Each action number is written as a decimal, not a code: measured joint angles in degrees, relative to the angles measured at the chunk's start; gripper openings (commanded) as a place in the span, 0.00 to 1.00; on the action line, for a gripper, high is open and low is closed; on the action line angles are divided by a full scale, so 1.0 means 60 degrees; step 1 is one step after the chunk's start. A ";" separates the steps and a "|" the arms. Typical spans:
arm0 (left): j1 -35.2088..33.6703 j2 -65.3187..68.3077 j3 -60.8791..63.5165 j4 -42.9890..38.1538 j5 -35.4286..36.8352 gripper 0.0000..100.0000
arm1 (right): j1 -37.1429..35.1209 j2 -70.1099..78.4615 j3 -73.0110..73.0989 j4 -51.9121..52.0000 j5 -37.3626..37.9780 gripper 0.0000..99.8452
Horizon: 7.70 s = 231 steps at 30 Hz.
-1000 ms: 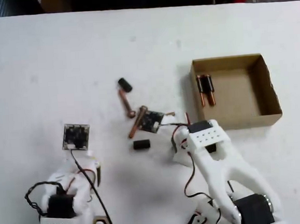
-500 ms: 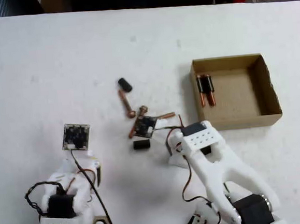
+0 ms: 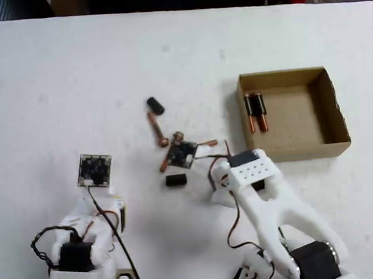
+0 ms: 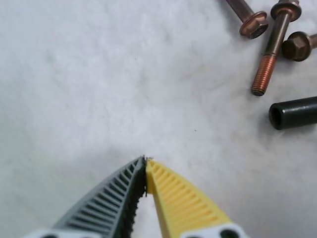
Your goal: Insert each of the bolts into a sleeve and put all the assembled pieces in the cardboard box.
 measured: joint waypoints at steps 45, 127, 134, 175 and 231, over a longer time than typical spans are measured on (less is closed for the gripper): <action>0.0000 -0.0029 -0.3048 0.0615 -0.5304 0.02 | 0.0396 -1.3187 0.4264 0.0044 -0.5538 0.02; 0.3385 2.1685 -1.5707 -0.1172 -0.2828 0.16 | 0.0689 -1.3700 0.5451 -0.1289 -0.7209 0.02; 0.3414 2.2168 -1.5971 -0.1158 -0.2828 0.16 | 0.0689 -1.3700 0.5451 -0.1026 -0.7209 0.02; 0.3341 1.8696 -1.6044 -0.0234 -0.2081 0.02 | 0.0689 -1.3700 0.5451 -0.1026 -0.7209 0.02; 0.2974 0.6520 -0.8088 -0.5319 0.1582 0.02 | -0.2315 -1.3685 0.6579 -0.5934 -0.8249 0.02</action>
